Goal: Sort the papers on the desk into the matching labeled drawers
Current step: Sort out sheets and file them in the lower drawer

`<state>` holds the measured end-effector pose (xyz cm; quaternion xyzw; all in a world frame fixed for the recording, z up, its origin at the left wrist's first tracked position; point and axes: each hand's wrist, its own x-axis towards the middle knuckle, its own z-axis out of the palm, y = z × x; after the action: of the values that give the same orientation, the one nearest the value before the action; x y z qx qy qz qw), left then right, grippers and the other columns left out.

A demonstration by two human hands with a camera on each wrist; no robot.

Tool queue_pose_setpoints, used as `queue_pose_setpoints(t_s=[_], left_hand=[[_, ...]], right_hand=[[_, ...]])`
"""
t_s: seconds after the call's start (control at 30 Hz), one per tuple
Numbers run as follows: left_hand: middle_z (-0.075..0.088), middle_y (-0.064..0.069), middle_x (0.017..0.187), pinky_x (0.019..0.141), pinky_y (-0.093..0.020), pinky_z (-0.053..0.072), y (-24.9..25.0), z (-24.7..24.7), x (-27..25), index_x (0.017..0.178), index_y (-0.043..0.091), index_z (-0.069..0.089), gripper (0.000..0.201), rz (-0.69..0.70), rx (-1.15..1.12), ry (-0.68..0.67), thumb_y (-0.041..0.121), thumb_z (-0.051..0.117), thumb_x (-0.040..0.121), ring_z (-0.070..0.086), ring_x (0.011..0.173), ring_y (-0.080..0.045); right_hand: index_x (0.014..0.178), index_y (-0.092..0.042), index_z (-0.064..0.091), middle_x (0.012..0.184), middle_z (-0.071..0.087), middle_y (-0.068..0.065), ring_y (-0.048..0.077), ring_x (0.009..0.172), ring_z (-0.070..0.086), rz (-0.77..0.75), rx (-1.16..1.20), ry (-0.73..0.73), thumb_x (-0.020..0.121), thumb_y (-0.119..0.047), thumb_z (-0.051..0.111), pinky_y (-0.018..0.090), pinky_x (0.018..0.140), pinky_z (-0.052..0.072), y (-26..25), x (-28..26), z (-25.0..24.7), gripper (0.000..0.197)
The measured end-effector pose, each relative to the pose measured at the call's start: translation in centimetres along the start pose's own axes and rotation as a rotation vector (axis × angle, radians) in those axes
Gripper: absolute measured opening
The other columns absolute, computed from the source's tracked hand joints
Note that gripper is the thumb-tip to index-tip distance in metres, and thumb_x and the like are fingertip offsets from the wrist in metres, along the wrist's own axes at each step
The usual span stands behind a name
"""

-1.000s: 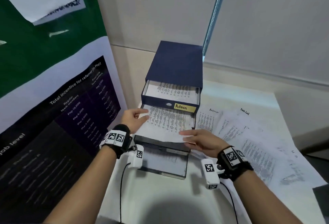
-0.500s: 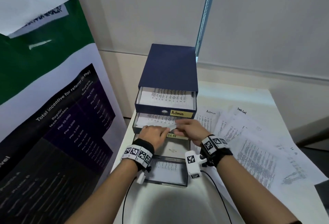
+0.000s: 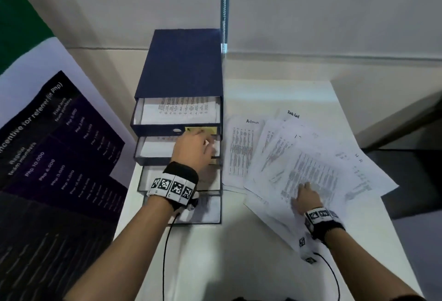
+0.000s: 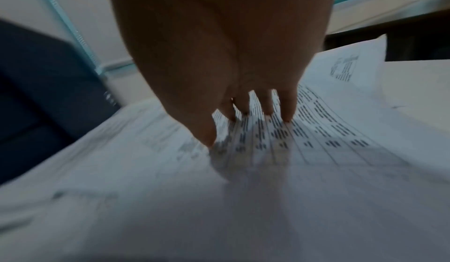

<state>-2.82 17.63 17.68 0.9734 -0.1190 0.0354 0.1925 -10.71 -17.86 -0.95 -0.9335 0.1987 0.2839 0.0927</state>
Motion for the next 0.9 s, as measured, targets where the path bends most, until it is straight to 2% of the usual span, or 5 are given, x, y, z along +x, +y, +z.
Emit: queue_pose_setpoints(t_s=[0.23, 0.37, 0.47, 0.6, 0.9], left_hand=[[0.07, -0.002, 0.107, 0.091, -0.031, 0.052, 7.9, 10.2, -0.2, 0.117, 0.019, 0.067, 0.025, -0.13, -0.274, -0.507, 0.02, 0.061, 0.093, 0.064, 0.095, -0.016], [0.066, -0.009, 0.117, 0.094, -0.031, 0.047, 9.3, 16.9, -1.7, 0.125, 0.013, 0.06, 0.037, -0.291, -0.235, -0.743, 0.023, 0.064, 0.089, 0.062, 0.104, -0.023], [0.059, -0.004, 0.086, 0.077, -0.031, 0.048, 10.5, 20.2, -2.3, 0.084, 0.017, 0.056, 0.007, -0.322, -0.176, -0.752, 0.021, 0.062, 0.086, 0.054, 0.074, -0.016], [0.061, -0.013, 0.124, 0.093, -0.034, 0.05, 12.0, 22.4, -2.1, 0.135, 0.01, 0.051, 0.049, -0.324, -0.114, -0.753, 0.028, 0.063, 0.09, 0.06, 0.112, -0.029], [0.046, -0.012, 0.13, 0.099, -0.039, 0.047, 13.0, 23.6, 0.5, 0.133, 0.015, 0.047, 0.043, -0.369, -0.004, -0.509, 0.022, 0.059, 0.092, 0.05, 0.122, -0.032]], right_hand=[[0.136, -0.021, 0.056, 0.151, 0.042, 0.004, 0.03, 0.137, 0.039, -0.37, 0.104, 0.057, 0.094, -0.035, 0.056, 0.042, 0.114, 0.033, 0.6, -3.0, 1.9, 0.044], [0.14, -0.018, 0.048, 0.138, 0.045, 0.014, 0.032, 0.126, 0.044, 0.017, 0.304, 0.273, 0.079, -0.044, 0.074, 0.047, 0.103, 0.044, 4.2, -2.6, 0.4, 0.072], [0.15, -0.013, 0.027, 0.139, 0.036, 0.018, 0.036, 0.128, 0.04, 0.116, 0.405, 0.211, 0.071, -0.045, 0.082, 0.048, 0.103, 0.042, 5.8, -2.0, 0.1, 0.101], [0.152, -0.01, 0.018, 0.141, 0.035, 0.021, 0.038, 0.129, 0.043, 0.158, 0.568, 0.163, 0.061, -0.035, 0.092, 0.045, 0.107, 0.041, 6.7, -0.8, -0.3, 0.12], [0.125, 0.003, 0.06, 0.123, 0.061, 0.02, 0.033, 0.106, 0.061, 0.332, 0.863, 0.253, 0.092, -0.028, 0.064, 0.037, 0.092, 0.048, 10.2, 0.3, -2.8, 0.045]])
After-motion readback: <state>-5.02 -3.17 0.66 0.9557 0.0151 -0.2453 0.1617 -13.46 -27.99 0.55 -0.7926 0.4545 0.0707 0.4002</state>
